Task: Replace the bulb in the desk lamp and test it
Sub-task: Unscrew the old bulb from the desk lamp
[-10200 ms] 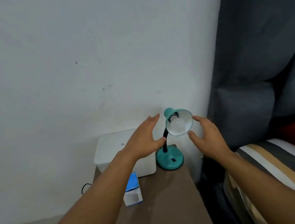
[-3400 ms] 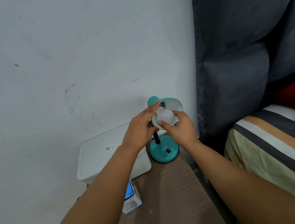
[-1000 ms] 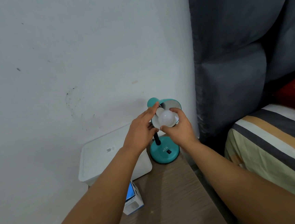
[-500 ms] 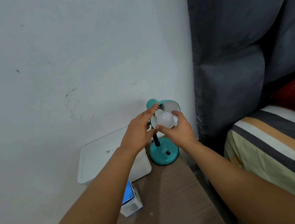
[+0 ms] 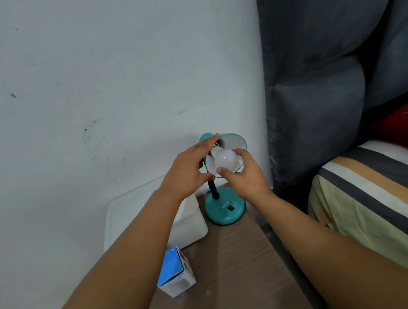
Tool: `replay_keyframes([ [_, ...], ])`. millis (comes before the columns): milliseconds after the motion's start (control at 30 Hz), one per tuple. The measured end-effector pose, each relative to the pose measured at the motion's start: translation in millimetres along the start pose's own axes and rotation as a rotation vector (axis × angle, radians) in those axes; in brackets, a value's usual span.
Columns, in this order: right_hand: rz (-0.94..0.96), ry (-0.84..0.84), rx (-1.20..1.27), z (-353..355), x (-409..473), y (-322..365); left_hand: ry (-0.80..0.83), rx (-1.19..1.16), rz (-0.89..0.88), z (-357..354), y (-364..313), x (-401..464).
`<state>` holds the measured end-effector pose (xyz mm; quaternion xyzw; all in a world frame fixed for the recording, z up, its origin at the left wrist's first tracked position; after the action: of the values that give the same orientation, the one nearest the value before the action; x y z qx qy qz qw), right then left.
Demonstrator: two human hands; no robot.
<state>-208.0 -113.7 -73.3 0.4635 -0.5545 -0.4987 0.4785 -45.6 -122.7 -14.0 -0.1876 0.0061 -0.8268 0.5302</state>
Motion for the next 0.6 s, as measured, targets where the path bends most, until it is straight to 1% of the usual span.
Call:
replay_keyframes([
  [133,-0.042,-0.02,-0.023,-2,0,-3,0.007,0.019,-0.01,1,-1,1],
  [200,-0.036,-0.027,-0.082,-1,1,-4,0.006,0.014,-0.012,0,-2,1],
  [300,0.005,-0.042,-0.187,1,0,0,0.006,0.004,-0.014,0,-2,0],
  [433,0.111,-0.061,-0.266,2,-2,4,0.01,0.009,-0.02,-1,-3,-1],
  [533,0.153,-0.054,-0.275,2,-4,8,0.007,0.015,-0.026,-2,-4,-2],
  [600,0.158,-0.053,-0.237,3,-6,8,0.005,0.026,-0.026,-2,-5,-2],
])
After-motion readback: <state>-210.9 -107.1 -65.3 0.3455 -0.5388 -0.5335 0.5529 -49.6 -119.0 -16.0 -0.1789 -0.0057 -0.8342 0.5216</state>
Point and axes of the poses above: each hand's wrist, its own x-axis towards the middle knuckle, its own z-axis out of the back of the hand, y = z × x, the point moved 2 cm from there along x, towards the middle knuckle, and after that the axes turned 14 degrees about x, right-handed, at the moved point
